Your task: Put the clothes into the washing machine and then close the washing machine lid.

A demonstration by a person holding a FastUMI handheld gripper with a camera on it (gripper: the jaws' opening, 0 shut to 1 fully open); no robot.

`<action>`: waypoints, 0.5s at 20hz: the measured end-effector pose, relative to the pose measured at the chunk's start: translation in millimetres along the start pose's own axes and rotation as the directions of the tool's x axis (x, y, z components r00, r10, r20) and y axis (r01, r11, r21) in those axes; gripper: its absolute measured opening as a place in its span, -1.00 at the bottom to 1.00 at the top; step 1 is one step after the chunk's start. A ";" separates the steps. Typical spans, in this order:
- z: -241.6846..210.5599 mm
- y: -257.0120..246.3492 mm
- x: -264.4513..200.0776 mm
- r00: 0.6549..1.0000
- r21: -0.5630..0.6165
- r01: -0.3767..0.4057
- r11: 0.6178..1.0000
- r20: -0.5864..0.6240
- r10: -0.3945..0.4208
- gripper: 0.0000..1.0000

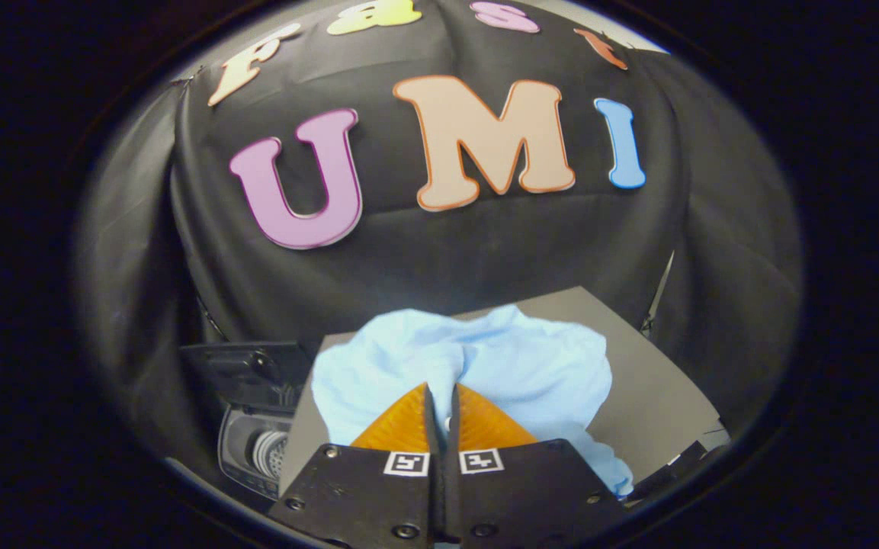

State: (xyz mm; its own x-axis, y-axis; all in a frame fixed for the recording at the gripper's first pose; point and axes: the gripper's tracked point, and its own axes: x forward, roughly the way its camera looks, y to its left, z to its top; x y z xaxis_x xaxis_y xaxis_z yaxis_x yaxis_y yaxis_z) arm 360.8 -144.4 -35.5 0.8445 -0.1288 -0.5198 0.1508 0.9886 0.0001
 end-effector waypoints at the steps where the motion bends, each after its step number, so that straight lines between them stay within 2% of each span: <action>1: 8.9 9.6 -11.7 1.000 -0.012 -0.010 1.000 0.020 0.010 -0.99; 6: 52.2 75.8 -50.8 0.985 -0.015 -0.114 0.993 0.127 0.115 -1.00; 10: 81.4 138.5 -74.3 0.946 -0.034 -0.222 0.974 0.234 0.224 -0.99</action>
State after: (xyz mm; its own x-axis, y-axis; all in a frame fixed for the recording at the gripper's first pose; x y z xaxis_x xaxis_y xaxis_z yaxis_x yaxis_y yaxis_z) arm 360.8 -4.3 72.7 0.9529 0.0811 -0.2921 -0.0583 0.9946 0.0861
